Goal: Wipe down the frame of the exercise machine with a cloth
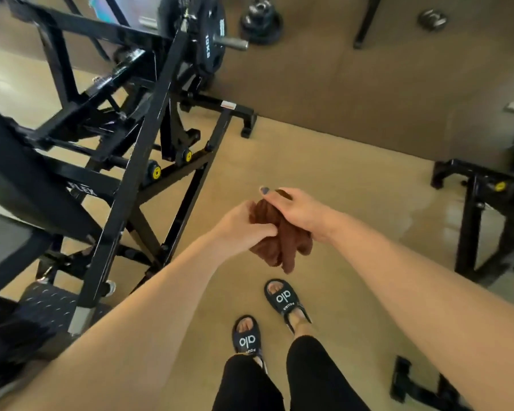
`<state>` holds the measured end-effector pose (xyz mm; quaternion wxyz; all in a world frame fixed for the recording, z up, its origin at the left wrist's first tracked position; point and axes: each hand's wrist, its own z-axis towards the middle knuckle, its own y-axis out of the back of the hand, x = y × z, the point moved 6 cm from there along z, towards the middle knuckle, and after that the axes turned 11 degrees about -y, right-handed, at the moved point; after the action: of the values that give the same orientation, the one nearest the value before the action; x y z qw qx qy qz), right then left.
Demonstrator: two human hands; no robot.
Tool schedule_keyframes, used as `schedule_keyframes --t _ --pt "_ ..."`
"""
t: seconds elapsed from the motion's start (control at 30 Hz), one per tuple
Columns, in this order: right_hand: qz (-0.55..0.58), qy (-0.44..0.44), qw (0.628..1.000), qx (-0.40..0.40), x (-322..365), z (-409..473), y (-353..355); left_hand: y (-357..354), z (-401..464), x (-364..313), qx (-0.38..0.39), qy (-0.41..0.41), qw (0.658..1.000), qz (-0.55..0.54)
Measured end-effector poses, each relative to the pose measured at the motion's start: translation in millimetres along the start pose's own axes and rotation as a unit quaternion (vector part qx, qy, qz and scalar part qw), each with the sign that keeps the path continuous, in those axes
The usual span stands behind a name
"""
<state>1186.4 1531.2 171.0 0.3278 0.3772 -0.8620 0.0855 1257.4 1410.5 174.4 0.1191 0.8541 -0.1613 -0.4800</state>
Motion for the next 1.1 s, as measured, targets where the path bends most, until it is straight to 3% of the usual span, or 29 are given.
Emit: schedule_keyframes --t 0.1,0.2,0.33,0.5,0.77,0.87,0.97,1.03,1.1 --pt "-0.072 -0.008 0.997 -0.023 -2.4 -36.2 21.8 -12.8 -7.3 -22.7 -0.005 -0.032 0.998 0.056" --pt "-0.148 -0.029 0.988 -0.016 -11.3 -76.6 43.0 -15.1 -17.7 -53.5 0.053 -0.092 0.975 0.198" --pt "-0.189 -0.052 0.981 -0.005 -28.8 -119.0 63.0 -27.6 -32.4 -99.8 0.155 -0.191 0.867 0.433" --pt "-0.225 -0.046 0.973 -0.038 -45.4 -167.6 89.7 -65.4 -50.8 -153.2 0.233 -0.306 0.741 0.550" --pt "-0.084 -0.092 0.989 -0.074 -93.1 -239.9 148.5 -147.1 -45.6 -223.6 0.280 -0.408 0.637 0.591" --pt "-0.099 -0.081 0.982 -0.136 -108.8 -265.2 186.8 -176.8 -32.9 -256.6 0.300 -0.400 0.637 0.587" --pt "-0.138 -0.078 0.963 -0.216 -125.6 -287.4 235.0 -202.1 -19.9 -285.2 0.329 -0.354 0.679 0.553" --pt "-0.089 -0.079 0.966 -0.228 -140.4 -298.7 261.3 -220.7 -15.6 -303.6 0.346 -0.342 0.709 0.510" --pt "-0.049 -0.087 0.967 -0.234 -155.7 -310.8 284.5 -241.3 -13.3 -321.6 0.364 -0.333 0.719 0.489"
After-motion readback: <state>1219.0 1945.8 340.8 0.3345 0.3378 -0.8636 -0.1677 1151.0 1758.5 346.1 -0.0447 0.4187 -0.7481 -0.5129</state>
